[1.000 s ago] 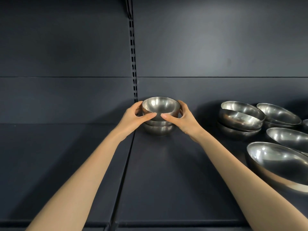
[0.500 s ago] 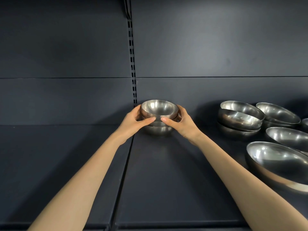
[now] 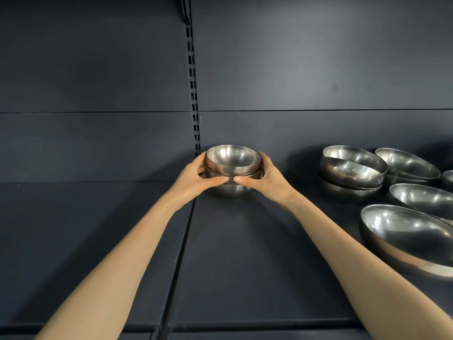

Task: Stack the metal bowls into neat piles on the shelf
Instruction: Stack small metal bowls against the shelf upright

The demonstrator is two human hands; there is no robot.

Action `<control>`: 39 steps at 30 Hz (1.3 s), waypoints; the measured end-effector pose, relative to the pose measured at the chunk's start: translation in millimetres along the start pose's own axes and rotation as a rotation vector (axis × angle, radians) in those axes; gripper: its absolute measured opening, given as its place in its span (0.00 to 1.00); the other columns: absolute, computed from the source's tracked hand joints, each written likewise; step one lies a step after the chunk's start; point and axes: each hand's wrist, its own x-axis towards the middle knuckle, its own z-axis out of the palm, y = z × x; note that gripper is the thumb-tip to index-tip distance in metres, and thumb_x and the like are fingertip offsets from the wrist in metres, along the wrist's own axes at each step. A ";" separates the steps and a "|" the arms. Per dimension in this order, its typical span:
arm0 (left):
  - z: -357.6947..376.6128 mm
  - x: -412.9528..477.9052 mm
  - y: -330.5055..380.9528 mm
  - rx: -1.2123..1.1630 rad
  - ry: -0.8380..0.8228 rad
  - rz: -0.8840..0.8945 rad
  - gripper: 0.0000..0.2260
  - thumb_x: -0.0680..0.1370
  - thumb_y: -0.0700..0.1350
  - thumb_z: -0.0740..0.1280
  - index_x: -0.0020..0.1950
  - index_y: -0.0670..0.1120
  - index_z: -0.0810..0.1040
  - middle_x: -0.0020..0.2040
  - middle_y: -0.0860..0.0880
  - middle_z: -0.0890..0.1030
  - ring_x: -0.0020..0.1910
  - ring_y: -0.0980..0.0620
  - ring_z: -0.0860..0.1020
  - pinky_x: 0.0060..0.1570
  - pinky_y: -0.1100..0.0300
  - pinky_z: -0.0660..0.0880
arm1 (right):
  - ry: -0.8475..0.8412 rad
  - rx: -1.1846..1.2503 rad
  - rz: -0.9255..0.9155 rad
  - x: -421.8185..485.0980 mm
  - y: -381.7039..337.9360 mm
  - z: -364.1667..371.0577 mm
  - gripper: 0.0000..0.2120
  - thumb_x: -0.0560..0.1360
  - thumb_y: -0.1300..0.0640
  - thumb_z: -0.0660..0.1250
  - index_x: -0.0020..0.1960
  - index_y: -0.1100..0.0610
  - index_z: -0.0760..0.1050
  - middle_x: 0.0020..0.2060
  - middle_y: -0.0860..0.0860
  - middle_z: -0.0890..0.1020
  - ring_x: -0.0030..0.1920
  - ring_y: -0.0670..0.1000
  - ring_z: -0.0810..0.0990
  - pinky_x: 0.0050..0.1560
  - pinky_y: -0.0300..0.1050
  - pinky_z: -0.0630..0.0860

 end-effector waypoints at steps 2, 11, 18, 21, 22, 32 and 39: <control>1.2 -0.3 -0.3 0.003 0.019 0.007 0.25 0.70 0.43 0.76 0.61 0.61 0.71 0.55 0.60 0.80 0.55 0.66 0.78 0.57 0.67 0.73 | 0.005 -0.020 -0.003 0.2 0.7 -0.4 0.36 0.68 0.56 0.78 0.69 0.49 0.62 0.60 0.44 0.76 0.61 0.44 0.76 0.60 0.37 0.74; 0.8 -0.8 0.6 -0.012 0.017 0.018 0.19 0.72 0.45 0.75 0.60 0.58 0.75 0.54 0.58 0.82 0.55 0.62 0.79 0.57 0.66 0.74 | 0.009 0.008 0.021 -1.4 -2.2 -3.1 0.28 0.71 0.55 0.75 0.65 0.48 0.64 0.54 0.40 0.77 0.54 0.38 0.77 0.48 0.26 0.74; 5.4 -1.8 0.6 -0.035 0.051 -0.005 0.16 0.75 0.49 0.70 0.63 0.53 0.75 0.57 0.57 0.81 0.58 0.61 0.78 0.60 0.64 0.73 | 0.098 0.010 0.027 -0.4 -1.3 0.5 0.31 0.70 0.49 0.75 0.70 0.54 0.68 0.57 0.46 0.80 0.58 0.44 0.79 0.56 0.36 0.75; 7.7 -2.8 1.4 -0.071 0.048 -0.022 0.15 0.76 0.47 0.70 0.62 0.54 0.74 0.58 0.56 0.81 0.58 0.61 0.78 0.56 0.68 0.73 | 0.093 0.021 0.044 -1.2 -1.4 1.4 0.33 0.71 0.50 0.75 0.71 0.55 0.67 0.59 0.46 0.79 0.59 0.44 0.78 0.59 0.37 0.75; 8.4 -3.3 2.0 -0.081 0.048 -0.027 0.16 0.76 0.47 0.70 0.62 0.54 0.74 0.58 0.56 0.80 0.58 0.62 0.77 0.55 0.68 0.73 | 0.091 0.026 0.047 -1.9 -2.2 1.8 0.34 0.70 0.50 0.75 0.71 0.54 0.66 0.59 0.46 0.79 0.60 0.44 0.77 0.60 0.37 0.75; 3.4 -18.4 16.1 0.030 0.027 -0.083 0.23 0.78 0.50 0.67 0.71 0.50 0.68 0.63 0.58 0.72 0.64 0.59 0.72 0.58 0.67 0.67 | 0.066 -0.054 0.133 -24.7 -27.3 -1.7 0.29 0.76 0.53 0.70 0.72 0.57 0.61 0.53 0.42 0.75 0.53 0.39 0.73 0.46 0.21 0.69; -14.3 -49.4 25.9 0.710 -0.060 -0.092 0.35 0.78 0.63 0.58 0.79 0.49 0.51 0.79 0.52 0.54 0.76 0.50 0.56 0.72 0.50 0.60 | -0.039 -0.594 0.157 -52.7 -39.4 -9.2 0.44 0.77 0.38 0.61 0.79 0.60 0.43 0.79 0.54 0.50 0.78 0.51 0.48 0.75 0.46 0.51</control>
